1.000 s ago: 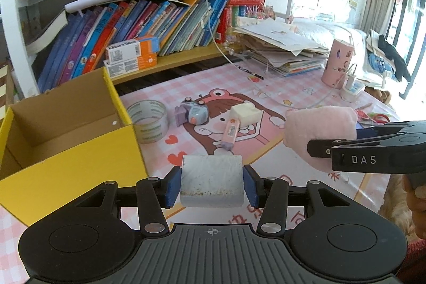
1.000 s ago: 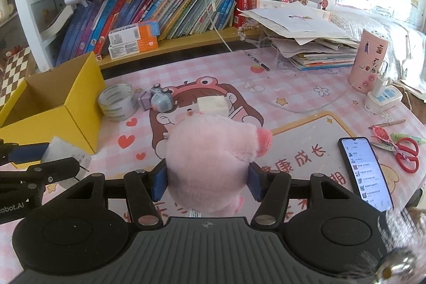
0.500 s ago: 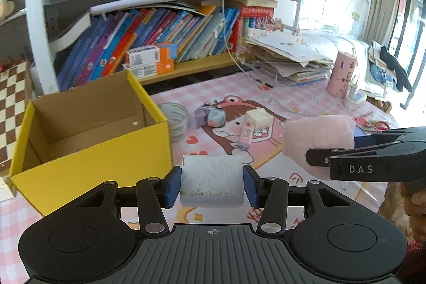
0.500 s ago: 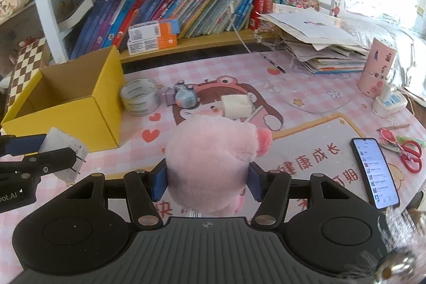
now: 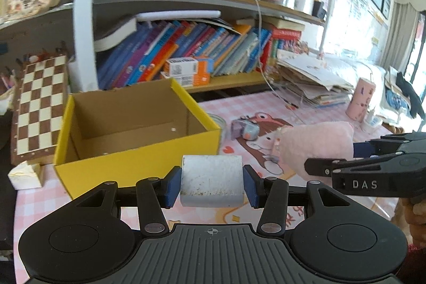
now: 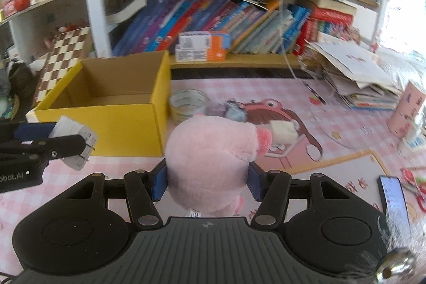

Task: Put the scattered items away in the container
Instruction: 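Lift the pig with the right gripper while the left carries the sponge toward the box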

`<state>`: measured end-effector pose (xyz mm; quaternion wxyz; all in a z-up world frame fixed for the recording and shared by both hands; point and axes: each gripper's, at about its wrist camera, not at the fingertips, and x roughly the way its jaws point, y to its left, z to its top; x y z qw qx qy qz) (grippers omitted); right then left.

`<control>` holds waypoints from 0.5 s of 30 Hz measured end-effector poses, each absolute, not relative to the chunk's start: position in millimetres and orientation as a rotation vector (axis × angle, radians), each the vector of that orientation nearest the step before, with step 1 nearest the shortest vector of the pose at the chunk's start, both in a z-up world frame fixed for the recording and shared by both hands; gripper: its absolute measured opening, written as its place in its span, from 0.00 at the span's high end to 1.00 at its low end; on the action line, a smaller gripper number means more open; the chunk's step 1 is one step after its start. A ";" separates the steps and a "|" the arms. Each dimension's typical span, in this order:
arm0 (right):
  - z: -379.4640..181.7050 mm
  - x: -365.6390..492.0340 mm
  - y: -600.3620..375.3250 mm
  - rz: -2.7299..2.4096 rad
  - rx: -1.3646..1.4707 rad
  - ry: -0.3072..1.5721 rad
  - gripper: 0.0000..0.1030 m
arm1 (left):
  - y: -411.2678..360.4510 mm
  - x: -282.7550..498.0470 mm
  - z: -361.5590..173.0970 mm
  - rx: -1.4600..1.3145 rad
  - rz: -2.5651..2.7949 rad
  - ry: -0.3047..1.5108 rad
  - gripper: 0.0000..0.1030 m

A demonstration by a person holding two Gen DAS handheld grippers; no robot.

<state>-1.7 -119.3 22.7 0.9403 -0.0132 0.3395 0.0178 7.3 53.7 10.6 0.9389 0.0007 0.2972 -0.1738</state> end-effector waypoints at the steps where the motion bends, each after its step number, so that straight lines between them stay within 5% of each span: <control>1: 23.4 -0.8 -115.5 0.047 -0.036 0.691 0.45 | 57.0 6.9 11.4 -0.004 -0.348 0.601 0.54; 15: 29.8 6.5 -80.6 0.152 -0.104 0.684 0.45 | 91.9 5.8 21.7 -0.073 -0.282 0.541 0.54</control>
